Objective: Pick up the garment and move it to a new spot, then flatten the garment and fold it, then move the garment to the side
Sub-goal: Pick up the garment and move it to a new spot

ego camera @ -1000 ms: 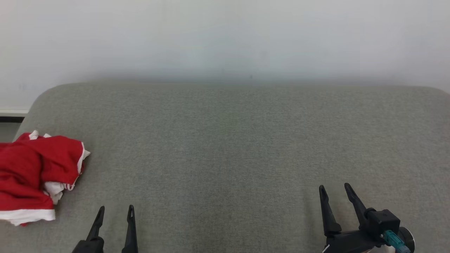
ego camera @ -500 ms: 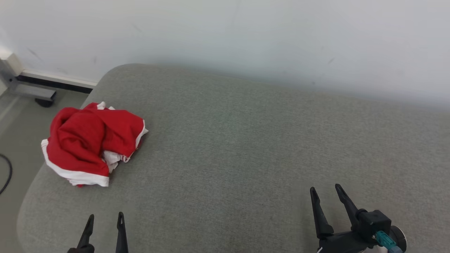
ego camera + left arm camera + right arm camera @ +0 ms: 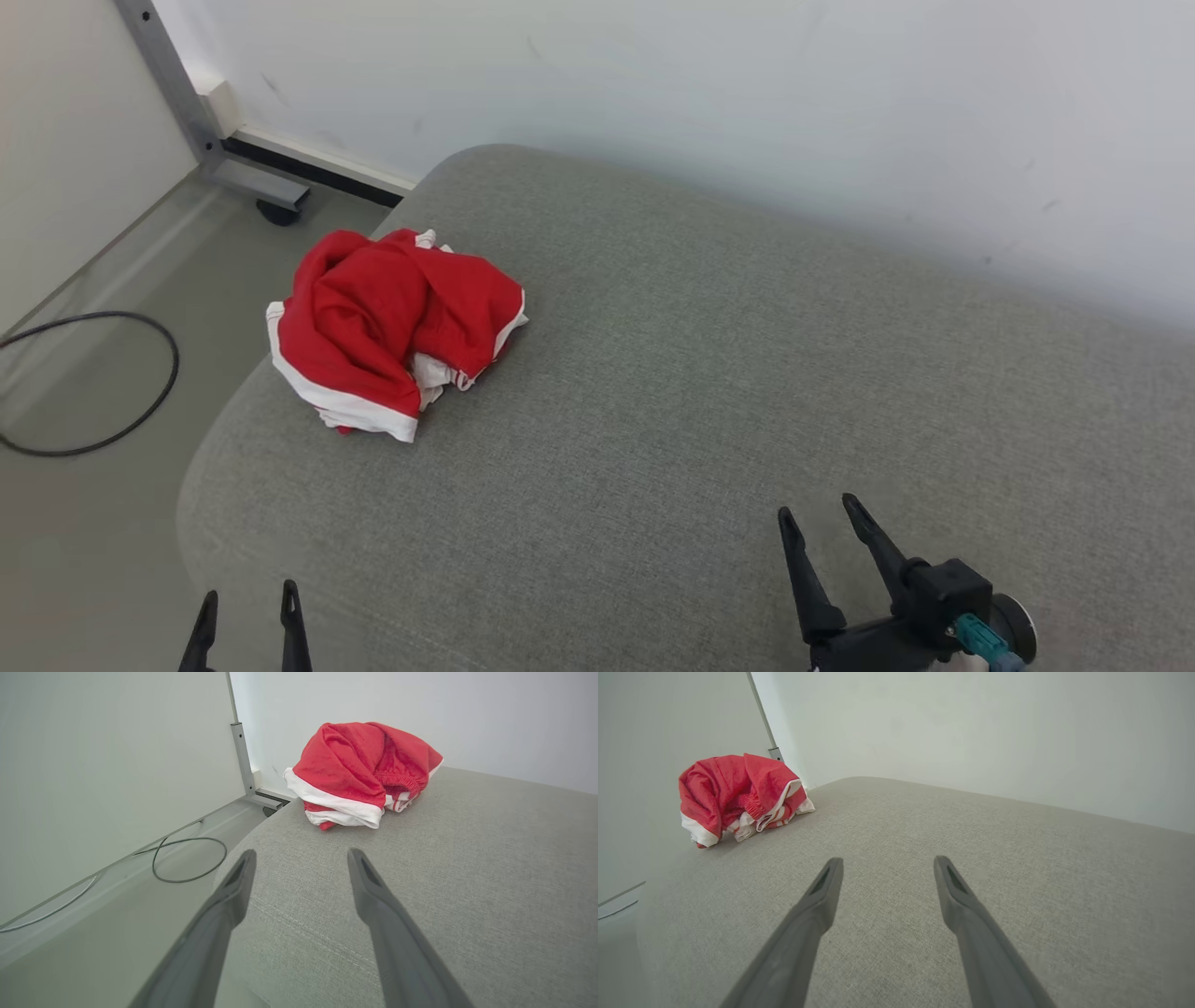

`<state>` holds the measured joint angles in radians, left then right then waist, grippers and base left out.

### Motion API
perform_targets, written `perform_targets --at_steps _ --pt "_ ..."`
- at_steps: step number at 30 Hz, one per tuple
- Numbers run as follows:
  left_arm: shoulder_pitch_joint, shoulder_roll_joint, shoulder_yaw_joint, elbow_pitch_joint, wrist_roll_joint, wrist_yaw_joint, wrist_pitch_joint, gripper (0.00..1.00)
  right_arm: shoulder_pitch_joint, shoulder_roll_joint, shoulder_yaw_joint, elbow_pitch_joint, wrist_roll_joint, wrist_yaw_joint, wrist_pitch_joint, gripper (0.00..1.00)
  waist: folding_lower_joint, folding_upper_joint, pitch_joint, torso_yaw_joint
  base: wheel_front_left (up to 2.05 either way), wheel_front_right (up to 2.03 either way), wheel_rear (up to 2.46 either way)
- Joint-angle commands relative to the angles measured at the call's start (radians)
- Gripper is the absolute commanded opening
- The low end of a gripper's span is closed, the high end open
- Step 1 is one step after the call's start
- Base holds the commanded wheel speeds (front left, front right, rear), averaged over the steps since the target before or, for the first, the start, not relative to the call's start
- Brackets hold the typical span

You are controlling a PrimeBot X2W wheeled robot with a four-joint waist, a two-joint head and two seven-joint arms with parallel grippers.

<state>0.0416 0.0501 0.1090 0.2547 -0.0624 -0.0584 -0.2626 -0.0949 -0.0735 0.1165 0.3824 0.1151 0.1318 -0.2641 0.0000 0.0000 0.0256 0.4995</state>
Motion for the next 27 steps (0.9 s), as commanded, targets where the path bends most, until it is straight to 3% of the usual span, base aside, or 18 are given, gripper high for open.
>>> perform_targets --at_steps 1,14,27 --pt "0.012 0.001 0.006 -0.012 -0.016 0.008 -0.004 1.00 -0.017 -0.003 0.013 0.006 0.008 -0.002 0.000 1.00 0.0000 0.0000 0.017 0.030 0.00 0.00 0.00" --pt "0.048 0.001 0.023 -0.057 -0.043 0.048 -0.004 1.00 -0.066 -0.017 0.069 0.033 0.025 -0.002 0.000 1.00 0.0000 0.0000 0.041 0.041 0.00 0.00 0.00" --pt "0.004 0.001 0.002 -0.010 -0.071 0.034 -0.003 1.00 -0.033 -0.024 0.045 0.016 0.017 -0.002 0.000 1.00 0.0000 0.0000 0.051 0.035 0.00 0.00 0.00"
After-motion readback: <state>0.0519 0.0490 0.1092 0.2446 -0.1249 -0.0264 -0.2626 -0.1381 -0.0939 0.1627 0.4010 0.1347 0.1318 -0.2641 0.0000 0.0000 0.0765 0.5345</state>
